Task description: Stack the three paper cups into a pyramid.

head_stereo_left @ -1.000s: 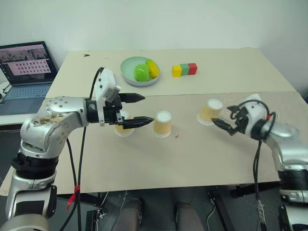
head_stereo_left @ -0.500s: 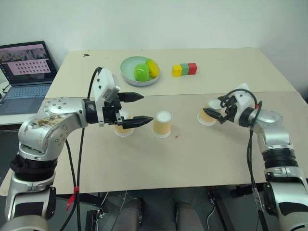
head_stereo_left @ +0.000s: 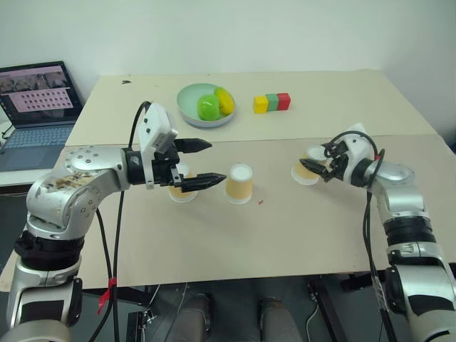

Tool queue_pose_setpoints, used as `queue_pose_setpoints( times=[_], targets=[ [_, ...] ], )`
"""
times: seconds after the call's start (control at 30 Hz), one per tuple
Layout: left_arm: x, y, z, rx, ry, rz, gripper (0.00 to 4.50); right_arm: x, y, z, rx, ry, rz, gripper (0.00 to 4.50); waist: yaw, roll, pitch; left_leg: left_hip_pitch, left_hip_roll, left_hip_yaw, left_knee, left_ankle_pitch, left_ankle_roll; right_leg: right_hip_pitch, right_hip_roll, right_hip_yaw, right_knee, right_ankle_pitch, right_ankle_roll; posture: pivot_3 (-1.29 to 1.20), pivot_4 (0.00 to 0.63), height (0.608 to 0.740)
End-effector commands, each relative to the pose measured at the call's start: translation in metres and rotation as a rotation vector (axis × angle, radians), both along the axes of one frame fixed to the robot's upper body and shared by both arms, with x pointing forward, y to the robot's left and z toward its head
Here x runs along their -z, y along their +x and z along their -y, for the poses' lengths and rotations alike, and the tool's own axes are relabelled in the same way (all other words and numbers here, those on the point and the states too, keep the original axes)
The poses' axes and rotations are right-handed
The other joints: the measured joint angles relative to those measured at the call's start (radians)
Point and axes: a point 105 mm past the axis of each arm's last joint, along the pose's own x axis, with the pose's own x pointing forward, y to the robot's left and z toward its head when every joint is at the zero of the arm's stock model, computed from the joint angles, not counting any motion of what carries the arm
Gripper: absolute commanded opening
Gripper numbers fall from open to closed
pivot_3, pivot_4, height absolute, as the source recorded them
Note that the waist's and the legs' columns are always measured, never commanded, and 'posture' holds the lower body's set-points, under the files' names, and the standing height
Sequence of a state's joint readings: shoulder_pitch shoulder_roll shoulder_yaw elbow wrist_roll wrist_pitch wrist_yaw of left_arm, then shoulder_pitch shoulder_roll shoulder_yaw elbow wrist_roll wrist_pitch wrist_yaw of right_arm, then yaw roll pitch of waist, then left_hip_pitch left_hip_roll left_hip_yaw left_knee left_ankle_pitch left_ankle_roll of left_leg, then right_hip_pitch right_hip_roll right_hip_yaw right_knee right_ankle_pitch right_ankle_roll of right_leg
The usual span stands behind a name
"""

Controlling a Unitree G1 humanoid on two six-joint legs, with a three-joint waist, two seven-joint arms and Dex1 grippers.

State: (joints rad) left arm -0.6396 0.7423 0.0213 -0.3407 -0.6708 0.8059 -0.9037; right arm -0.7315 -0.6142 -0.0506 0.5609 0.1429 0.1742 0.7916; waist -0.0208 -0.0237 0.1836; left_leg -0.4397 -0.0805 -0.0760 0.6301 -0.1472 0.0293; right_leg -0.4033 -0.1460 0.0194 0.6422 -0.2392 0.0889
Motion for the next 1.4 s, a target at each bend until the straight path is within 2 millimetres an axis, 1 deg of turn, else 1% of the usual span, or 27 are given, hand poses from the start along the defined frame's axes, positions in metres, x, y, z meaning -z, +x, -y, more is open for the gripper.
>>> queue_pose_setpoints(
  times=[0.03, 0.17, 0.27, 0.37, 0.43, 0.5, 0.57, 0.67, 0.77, 0.9, 1.37, 1.4],
  targets=[
    [-0.010, -0.004, 0.001, 0.010, -0.008, 0.052, 4.50, -0.026, 0.001, 0.001, 0.003, 0.026, 0.089, 2.89, 0.000, 0.000, 0.000, 0.000, 0.000, 0.000, 0.000, 0.000, 0.000, 0.000, 0.000, 0.000, 0.000, 0.000, 0.000, 0.00, 0.150, 0.740],
    [-0.009, -0.004, 0.002, 0.012, -0.007, 0.048, 4.50, -0.038, -0.003, -0.001, -0.017, 0.038, 0.112, 2.89, 0.000, 0.000, 0.000, 0.000, 0.000, 0.000, 0.000, 0.000, 0.000, 0.000, 0.000, 0.000, 0.000, 0.000, 0.000, 0.00, 0.150, 0.740],
    [-0.008, -0.005, 0.002, 0.014, -0.005, 0.046, 4.50, -0.058, -0.015, -0.013, -0.091, 0.057, 0.133, 2.89, -0.001, 0.000, 0.000, 0.000, 0.000, 0.000, -0.001, 0.000, 0.000, -0.001, 0.000, 0.000, 0.000, 0.000, 0.000, 0.00, 0.150, 0.740],
    [-0.008, -0.005, 0.003, 0.016, -0.003, 0.046, 4.50, -0.065, -0.026, -0.029, -0.157, 0.051, 0.128, 2.89, 0.000, 0.000, 0.000, 0.000, 0.000, 0.000, -0.001, 0.000, 0.000, -0.001, 0.000, 0.000, 0.000, 0.000, 0.000, 0.00, 0.150, 0.740],
    [-0.008, -0.005, 0.004, 0.020, -0.003, 0.046, 4.50, -0.061, -0.033, -0.043, -0.202, 0.036, 0.111, 2.89, 0.001, 0.000, 0.000, 0.000, 0.000, 0.000, -0.001, 0.000, 0.000, -0.001, 0.000, 0.000, 0.000, 0.000, 0.000, 0.00, 0.150, 0.740],
    [-0.008, -0.005, 0.005, 0.023, -0.002, 0.047, 4.50, -0.056, -0.037, -0.053, -0.219, 0.032, 0.095, 2.89, 0.003, 0.000, 0.000, 0.000, 0.000, 0.000, -0.001, 0.000, 0.000, 0.000, 0.000, 0.000, 0.000, 0.000, 0.000, 0.00, 0.150, 0.740],
    [-0.008, -0.005, 0.006, 0.026, -0.004, 0.049, 4.50, -0.047, -0.040, -0.062, -0.237, 0.025, 0.074, 2.89, 0.004, 0.000, 0.000, 0.000, 0.000, 0.000, 0.000, 0.000, 0.000, 0.000, 0.000, 0.000, 0.000, 0.000, 0.000, 0.00, 0.150, 0.740],
    [-0.010, -0.005, 0.007, 0.030, -0.006, 0.050, 4.50, -0.031, -0.045, -0.081, -0.263, 0.049, 0.038, 2.89, 0.003, 0.000, 0.000, 0.000, 0.000, 0.000, 0.000, 0.000, 0.000, -0.001, 0.000, 0.000, 0.001, 0.000, 0.000, 0.00, 0.150, 0.740],
    [-0.011, -0.004, 0.008, 0.033, -0.005, 0.053, 4.50, -0.019, -0.049, -0.094, -0.283, 0.053, 0.014, 2.89, 0.003, 0.000, 0.000, 0.000, 0.000, 0.000, -0.001, 0.000, 0.000, -0.001, 0.000, 0.000, 0.001, 0.000, 0.000, 0.00, 0.150, 0.740],
    [-0.012, -0.003, 0.008, 0.031, -0.007, 0.058, 4.50, -0.010, -0.052, -0.100, -0.287, 0.063, -0.006, 2.89, 0.004, 0.000, 0.000, 0.000, 0.000, 0.000, 0.000, 0.000, 0.000, -0.001, 0.000, 0.000, 0.001, 0.000, 0.000, 0.00, 0.150, 0.740],
    [-0.009, -0.003, 0.005, 0.028, -0.015, 0.055, 4.50, -0.006, -0.054, -0.106, -0.313, 0.047, -0.014, 2.89, 0.003, 0.000, 0.000, 0.000, 0.000, 0.000, 0.000, 0.000, 0.000, -0.001, 0.000, 0.000, 0.001, 0.000, 0.000, 0.00, 0.150, 0.740],
    [-0.009, -0.003, 0.005, 0.028, -0.015, 0.055, 4.50, -0.006, -0.054, -0.107, -0.316, 0.049, -0.017, 3.33, 0.003, 0.000, 0.000, 0.000, 0.000, 0.000, 0.000, 0.000, 0.000, -0.001, 0.000, 0.000, 0.001, 0.000, 0.000, 0.00, 0.150, 0.740]
  ],
)
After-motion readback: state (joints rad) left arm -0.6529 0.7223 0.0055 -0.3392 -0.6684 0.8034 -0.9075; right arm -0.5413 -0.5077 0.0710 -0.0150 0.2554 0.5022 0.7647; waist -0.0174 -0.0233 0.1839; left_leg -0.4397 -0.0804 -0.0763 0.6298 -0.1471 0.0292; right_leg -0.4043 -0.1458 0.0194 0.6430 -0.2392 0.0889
